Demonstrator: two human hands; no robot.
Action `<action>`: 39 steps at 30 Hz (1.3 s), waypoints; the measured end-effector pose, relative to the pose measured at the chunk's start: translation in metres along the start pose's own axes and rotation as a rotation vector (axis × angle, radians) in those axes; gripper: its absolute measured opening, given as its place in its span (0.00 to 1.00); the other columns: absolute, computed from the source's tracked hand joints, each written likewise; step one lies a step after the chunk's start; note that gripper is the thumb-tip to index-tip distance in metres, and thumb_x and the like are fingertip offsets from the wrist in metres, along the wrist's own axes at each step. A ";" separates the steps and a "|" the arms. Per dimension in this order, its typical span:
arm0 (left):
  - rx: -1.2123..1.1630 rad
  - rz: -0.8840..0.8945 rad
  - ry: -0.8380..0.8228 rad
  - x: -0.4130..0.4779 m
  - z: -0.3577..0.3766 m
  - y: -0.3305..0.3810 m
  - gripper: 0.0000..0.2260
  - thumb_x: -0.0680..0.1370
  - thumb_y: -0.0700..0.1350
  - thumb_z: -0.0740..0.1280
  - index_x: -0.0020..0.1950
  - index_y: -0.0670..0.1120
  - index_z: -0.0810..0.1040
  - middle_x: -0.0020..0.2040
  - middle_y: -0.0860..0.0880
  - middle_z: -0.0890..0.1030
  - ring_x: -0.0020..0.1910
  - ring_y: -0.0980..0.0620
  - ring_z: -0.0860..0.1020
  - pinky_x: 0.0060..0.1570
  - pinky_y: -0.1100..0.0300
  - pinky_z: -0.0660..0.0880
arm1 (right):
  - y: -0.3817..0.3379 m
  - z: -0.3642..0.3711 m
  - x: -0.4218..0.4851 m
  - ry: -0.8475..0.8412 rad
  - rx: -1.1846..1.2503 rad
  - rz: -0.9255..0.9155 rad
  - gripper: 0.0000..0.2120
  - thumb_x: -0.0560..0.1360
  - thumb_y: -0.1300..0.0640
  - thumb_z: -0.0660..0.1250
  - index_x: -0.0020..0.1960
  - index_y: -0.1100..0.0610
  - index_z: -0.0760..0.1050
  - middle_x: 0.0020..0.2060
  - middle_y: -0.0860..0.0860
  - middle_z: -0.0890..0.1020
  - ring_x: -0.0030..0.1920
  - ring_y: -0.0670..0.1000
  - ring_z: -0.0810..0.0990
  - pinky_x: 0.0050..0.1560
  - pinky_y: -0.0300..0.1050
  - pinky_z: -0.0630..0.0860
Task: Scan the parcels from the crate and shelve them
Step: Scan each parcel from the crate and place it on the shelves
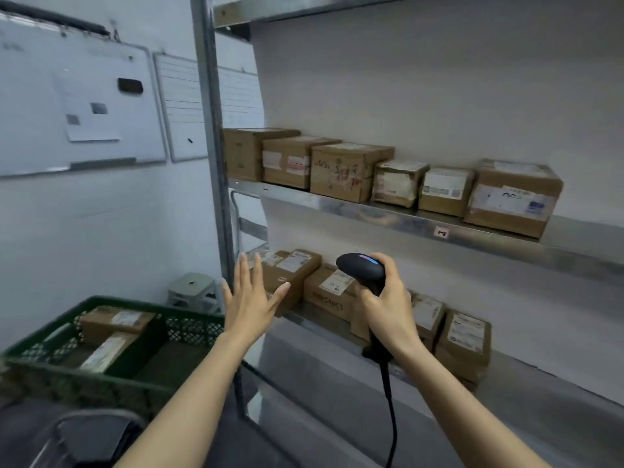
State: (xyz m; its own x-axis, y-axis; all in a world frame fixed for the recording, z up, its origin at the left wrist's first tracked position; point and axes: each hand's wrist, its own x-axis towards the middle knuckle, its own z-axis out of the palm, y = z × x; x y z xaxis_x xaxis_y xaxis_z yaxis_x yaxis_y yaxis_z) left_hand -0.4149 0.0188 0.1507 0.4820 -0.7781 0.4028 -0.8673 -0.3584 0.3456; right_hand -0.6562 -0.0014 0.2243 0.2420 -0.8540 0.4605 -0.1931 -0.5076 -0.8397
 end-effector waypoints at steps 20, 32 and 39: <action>0.068 -0.492 0.014 -0.034 -0.060 -0.300 0.39 0.76 0.69 0.46 0.78 0.47 0.38 0.78 0.44 0.39 0.77 0.47 0.42 0.73 0.41 0.41 | -0.063 0.280 0.028 -0.372 0.094 -0.076 0.24 0.75 0.65 0.63 0.65 0.44 0.65 0.50 0.48 0.75 0.36 0.42 0.77 0.27 0.28 0.68; 0.085 -0.665 -0.052 -0.043 -0.047 -0.413 0.41 0.73 0.72 0.46 0.78 0.51 0.37 0.78 0.47 0.37 0.77 0.48 0.43 0.72 0.40 0.43 | -0.058 0.413 0.058 -0.524 0.168 -0.061 0.23 0.75 0.66 0.62 0.65 0.47 0.65 0.44 0.38 0.73 0.39 0.39 0.77 0.31 0.29 0.71; 0.098 -0.746 -0.082 -0.007 -0.021 -0.459 0.42 0.71 0.74 0.44 0.78 0.53 0.38 0.78 0.47 0.39 0.78 0.47 0.44 0.72 0.40 0.43 | -0.034 0.491 0.102 -0.606 0.232 -0.037 0.23 0.74 0.68 0.62 0.64 0.49 0.66 0.44 0.37 0.73 0.40 0.27 0.73 0.32 0.23 0.68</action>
State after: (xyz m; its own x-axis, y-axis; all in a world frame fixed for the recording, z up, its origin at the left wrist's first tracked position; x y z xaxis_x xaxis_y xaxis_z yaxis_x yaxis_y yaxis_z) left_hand -0.0180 0.1995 0.0073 0.9380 -0.3455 0.0263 -0.3236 -0.8463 0.4232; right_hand -0.1579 -0.0153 0.1589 0.7510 -0.5864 0.3034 0.0193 -0.4398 -0.8979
